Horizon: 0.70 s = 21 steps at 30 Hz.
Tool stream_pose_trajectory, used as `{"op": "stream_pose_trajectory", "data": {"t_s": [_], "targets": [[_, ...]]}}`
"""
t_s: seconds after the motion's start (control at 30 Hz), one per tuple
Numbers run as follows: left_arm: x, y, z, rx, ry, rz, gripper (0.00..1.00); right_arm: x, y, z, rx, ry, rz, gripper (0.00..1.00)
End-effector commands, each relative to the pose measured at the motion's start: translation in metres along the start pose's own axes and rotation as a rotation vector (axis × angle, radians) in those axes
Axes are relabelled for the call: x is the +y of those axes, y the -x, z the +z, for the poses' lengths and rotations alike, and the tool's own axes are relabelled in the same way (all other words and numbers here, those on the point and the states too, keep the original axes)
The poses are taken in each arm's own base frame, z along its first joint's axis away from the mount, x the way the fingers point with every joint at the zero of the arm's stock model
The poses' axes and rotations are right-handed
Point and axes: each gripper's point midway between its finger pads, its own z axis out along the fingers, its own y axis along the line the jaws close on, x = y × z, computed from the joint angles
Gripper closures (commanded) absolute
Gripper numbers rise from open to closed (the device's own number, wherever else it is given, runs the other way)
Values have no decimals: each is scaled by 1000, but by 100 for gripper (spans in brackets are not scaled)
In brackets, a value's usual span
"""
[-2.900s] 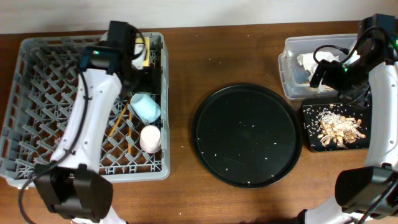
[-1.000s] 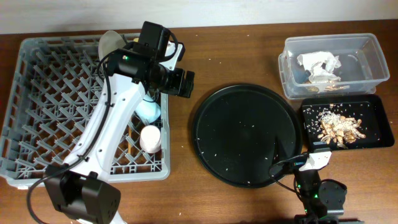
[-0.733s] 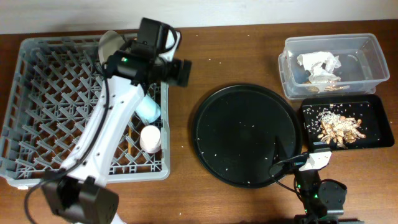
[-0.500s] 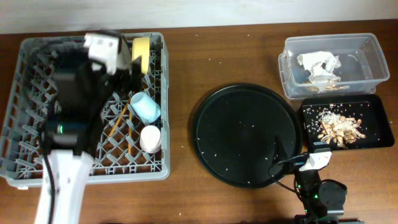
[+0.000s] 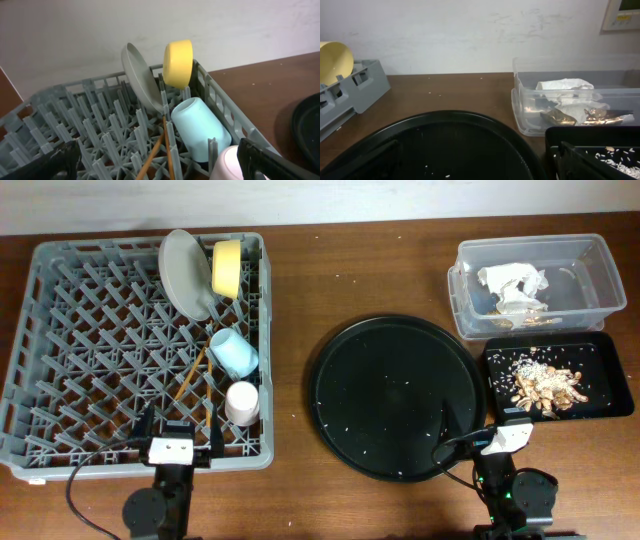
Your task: Sort waste into correct bins and load items into the dishwasher rack
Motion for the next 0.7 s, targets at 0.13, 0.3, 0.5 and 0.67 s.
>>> {"op": "stream_pose_trajectory", "data": {"t_s": [0.13,0.3,0.5,0.67], "targets": [[-6,-18,-4,34,-11,10,1,-1,-3,0,1,-7,-6,2],[-6,-18,-4,35,-10,9,1,-1,-3,0,1,-7,-6,2],[-6,-18,-4,35,-10,9,1,-1,-3,0,1,-7,-6,2],[-6,-18,-4,35,-10,9,1,-1,-3,0,1,-7,-6,2]]}}
